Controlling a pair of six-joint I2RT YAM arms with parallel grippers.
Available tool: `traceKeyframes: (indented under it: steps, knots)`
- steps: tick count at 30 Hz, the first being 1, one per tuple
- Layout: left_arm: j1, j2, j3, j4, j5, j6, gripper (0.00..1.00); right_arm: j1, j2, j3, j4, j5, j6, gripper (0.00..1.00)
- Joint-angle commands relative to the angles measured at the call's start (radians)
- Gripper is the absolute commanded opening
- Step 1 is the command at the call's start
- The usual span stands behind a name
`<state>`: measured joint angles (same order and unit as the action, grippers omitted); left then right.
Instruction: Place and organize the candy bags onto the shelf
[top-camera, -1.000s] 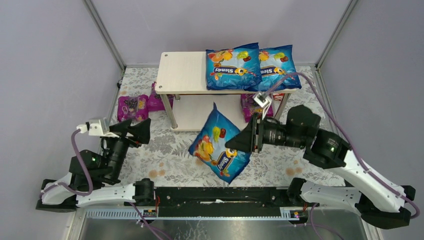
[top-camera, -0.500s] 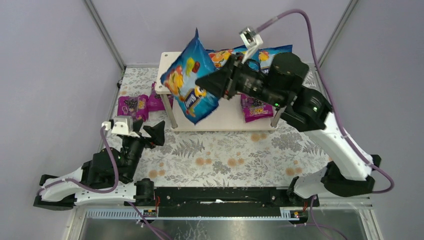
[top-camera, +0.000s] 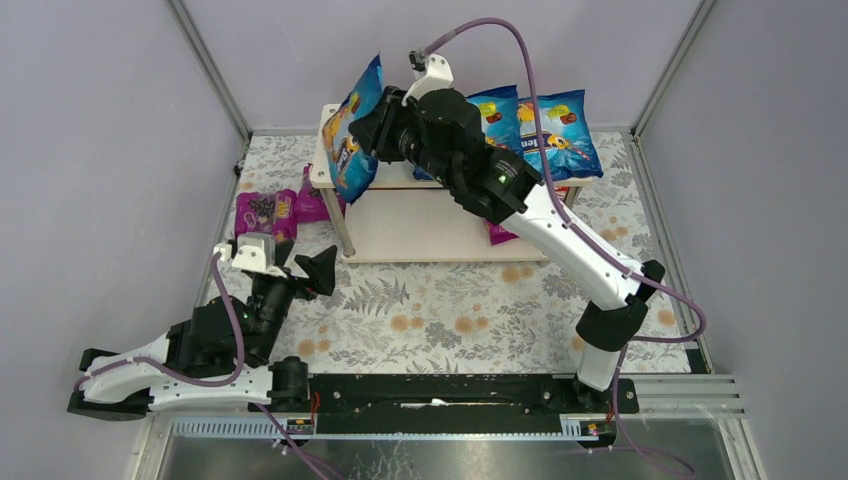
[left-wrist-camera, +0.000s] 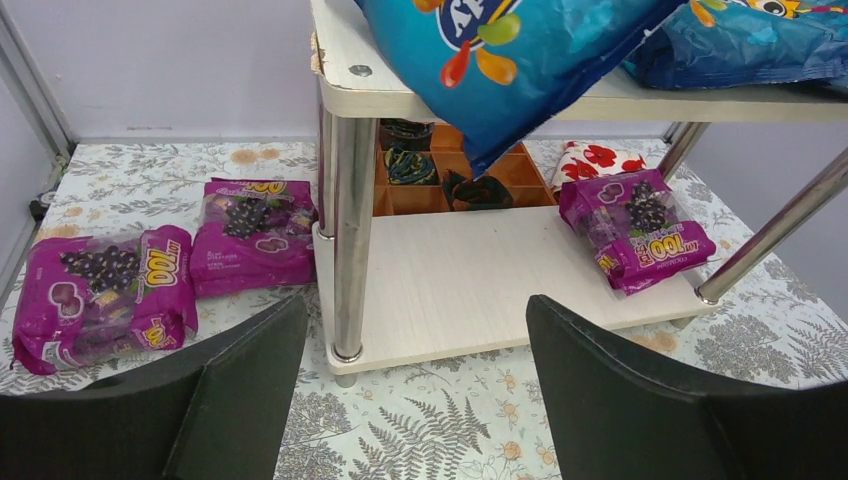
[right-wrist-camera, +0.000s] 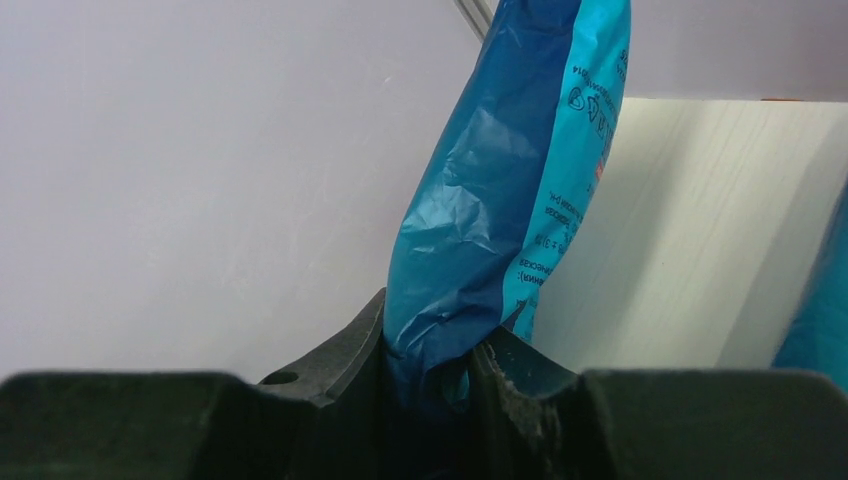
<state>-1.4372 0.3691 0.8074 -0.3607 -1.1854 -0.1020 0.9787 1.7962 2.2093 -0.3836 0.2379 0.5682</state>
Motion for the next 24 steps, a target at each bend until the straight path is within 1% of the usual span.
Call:
traceKeyframes:
  steps: [1, 4, 7, 11, 15, 24]
  knots:
    - [0.001, 0.014, 0.000, 0.024, 0.022, 0.013, 0.85, -0.004, -0.028, 0.093, 0.247, 0.114, 0.059, 0.00]
    - [0.001, 0.013, -0.003, 0.028, 0.024, 0.017, 0.85, -0.003, -0.012, 0.063, 0.271, 0.170, 0.041, 0.00]
    - [0.001, 0.012, -0.005, 0.029, 0.026, 0.018, 0.85, -0.005, 0.015, 0.070, 0.272, 0.217, 0.008, 0.00]
    - [0.001, 0.008, -0.008, 0.034, 0.026, 0.020, 0.85, -0.005, 0.045, 0.070, 0.292, 0.247, -0.016, 0.00]
    - [0.001, 0.012, -0.008, 0.033, 0.024, 0.022, 0.86, -0.005, 0.083, 0.105, 0.271, 0.266, -0.031, 0.00]
    - [0.001, 0.014, -0.010, 0.036, 0.024, 0.025, 0.86, -0.010, 0.090, 0.069, 0.274, 0.337, -0.087, 0.00]
